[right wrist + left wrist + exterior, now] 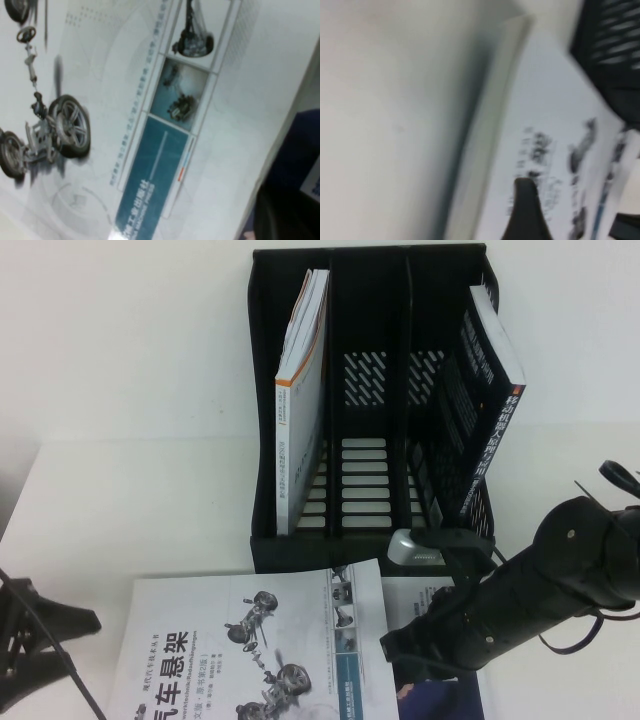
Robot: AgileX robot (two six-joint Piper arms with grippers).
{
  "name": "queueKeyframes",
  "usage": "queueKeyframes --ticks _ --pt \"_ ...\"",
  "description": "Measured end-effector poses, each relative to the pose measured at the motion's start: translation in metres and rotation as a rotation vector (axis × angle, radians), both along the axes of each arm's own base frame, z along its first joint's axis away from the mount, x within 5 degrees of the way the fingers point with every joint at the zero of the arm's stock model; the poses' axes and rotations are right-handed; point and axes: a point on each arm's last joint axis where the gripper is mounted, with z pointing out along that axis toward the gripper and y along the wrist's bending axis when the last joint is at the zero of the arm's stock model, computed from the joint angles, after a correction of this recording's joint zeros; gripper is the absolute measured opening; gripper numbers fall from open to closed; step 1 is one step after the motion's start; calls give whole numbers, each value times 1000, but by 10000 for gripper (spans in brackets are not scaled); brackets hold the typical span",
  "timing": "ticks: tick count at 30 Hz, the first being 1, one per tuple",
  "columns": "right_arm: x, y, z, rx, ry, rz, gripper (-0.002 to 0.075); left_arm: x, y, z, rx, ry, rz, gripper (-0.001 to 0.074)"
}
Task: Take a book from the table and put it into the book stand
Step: Push book with right arm
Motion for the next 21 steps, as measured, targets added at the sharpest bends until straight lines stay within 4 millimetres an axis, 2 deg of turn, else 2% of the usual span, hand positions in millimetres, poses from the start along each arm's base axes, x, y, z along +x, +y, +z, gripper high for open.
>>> queueKeyframes --ticks 8,16,21 --pt "-1 -3 2 -40 -14 28 -1 27 11 -22 -88 90 -106 447" --pt "-2 -2 2 -55 -10 29 0 34 14 -64 -179 197 -144 447" --pt "-2 -3 2 -57 -11 32 -1 38 10 -77 -286 180 -165 447"
